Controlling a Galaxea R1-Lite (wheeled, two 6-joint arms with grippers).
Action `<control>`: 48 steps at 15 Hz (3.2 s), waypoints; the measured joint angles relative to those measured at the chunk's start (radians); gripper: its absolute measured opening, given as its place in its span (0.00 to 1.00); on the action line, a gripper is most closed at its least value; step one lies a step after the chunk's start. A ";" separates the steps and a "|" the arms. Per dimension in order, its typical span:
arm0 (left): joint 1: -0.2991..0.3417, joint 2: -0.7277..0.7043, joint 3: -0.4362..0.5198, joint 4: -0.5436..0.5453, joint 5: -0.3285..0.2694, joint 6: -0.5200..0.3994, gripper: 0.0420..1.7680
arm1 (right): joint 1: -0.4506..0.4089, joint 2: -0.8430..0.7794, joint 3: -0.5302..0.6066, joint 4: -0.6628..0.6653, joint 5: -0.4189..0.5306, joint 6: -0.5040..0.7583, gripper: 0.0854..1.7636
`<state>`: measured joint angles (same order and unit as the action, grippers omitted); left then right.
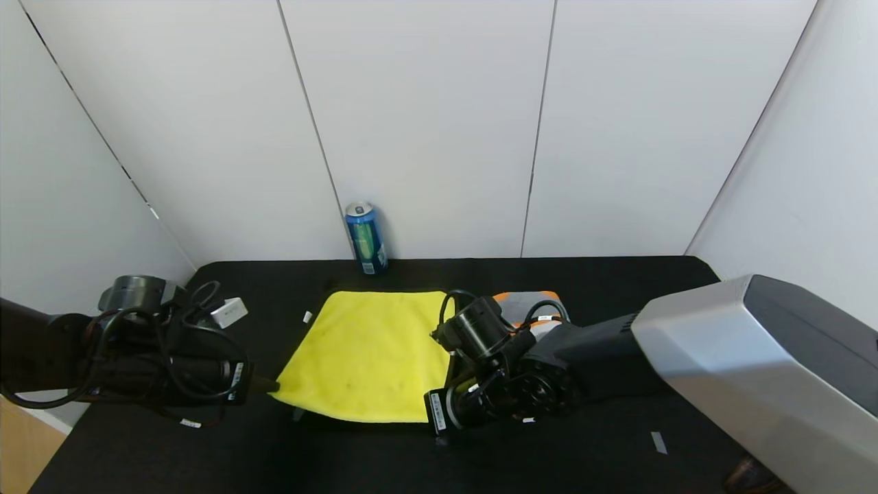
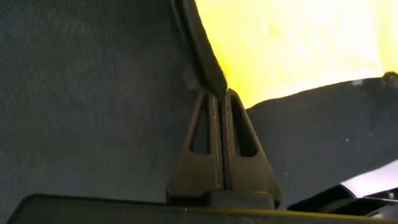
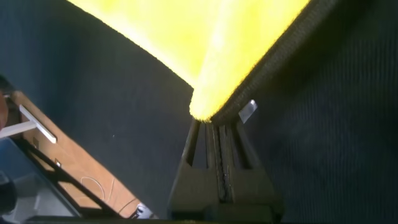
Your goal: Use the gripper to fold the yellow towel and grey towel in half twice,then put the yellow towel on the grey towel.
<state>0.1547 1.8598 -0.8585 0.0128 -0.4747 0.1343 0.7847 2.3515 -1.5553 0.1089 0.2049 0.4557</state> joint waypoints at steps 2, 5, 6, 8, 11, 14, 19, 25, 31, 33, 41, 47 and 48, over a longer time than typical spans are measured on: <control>0.002 -0.046 0.024 0.001 0.000 0.001 0.04 | 0.005 -0.033 0.034 -0.001 0.000 0.000 0.02; 0.015 -0.111 0.061 0.006 0.000 0.001 0.04 | 0.021 -0.092 0.094 -0.002 0.000 0.000 0.02; 0.024 -0.133 0.079 0.004 0.000 0.002 0.04 | 0.029 -0.110 0.117 -0.003 0.001 0.000 0.02; 0.039 -0.171 0.111 0.003 -0.001 0.006 0.04 | 0.044 -0.143 0.157 -0.002 0.000 0.001 0.02; 0.046 -0.216 0.137 0.003 -0.001 0.011 0.04 | 0.055 -0.169 0.183 -0.002 0.000 0.002 0.02; 0.046 -0.226 0.131 0.000 -0.001 0.036 0.04 | 0.049 -0.169 0.162 -0.006 0.002 0.004 0.02; 0.039 -0.193 0.035 -0.003 -0.001 0.042 0.04 | 0.004 -0.127 0.041 0.003 0.005 0.009 0.02; 0.017 -0.065 -0.093 -0.004 -0.001 0.042 0.04 | -0.040 -0.047 -0.091 0.012 0.004 0.007 0.02; -0.006 0.071 -0.125 -0.089 -0.003 0.049 0.04 | -0.066 0.025 -0.197 0.013 0.003 0.001 0.02; -0.008 0.103 -0.148 -0.096 -0.005 0.049 0.04 | -0.072 0.040 -0.221 0.012 0.003 -0.001 0.02; -0.011 0.194 -0.302 -0.095 -0.004 0.034 0.04 | -0.104 0.106 -0.349 0.013 0.001 -0.001 0.02; -0.019 0.231 -0.344 -0.096 0.000 0.033 0.19 | -0.127 0.140 -0.384 0.005 0.001 -0.019 0.37; -0.021 0.237 -0.349 -0.096 0.003 0.029 0.28 | -0.128 0.142 -0.387 0.005 0.001 -0.020 0.44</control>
<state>0.1340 2.0964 -1.2079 -0.0834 -0.4719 0.1632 0.6570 2.4934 -1.9421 0.1136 0.2064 0.4362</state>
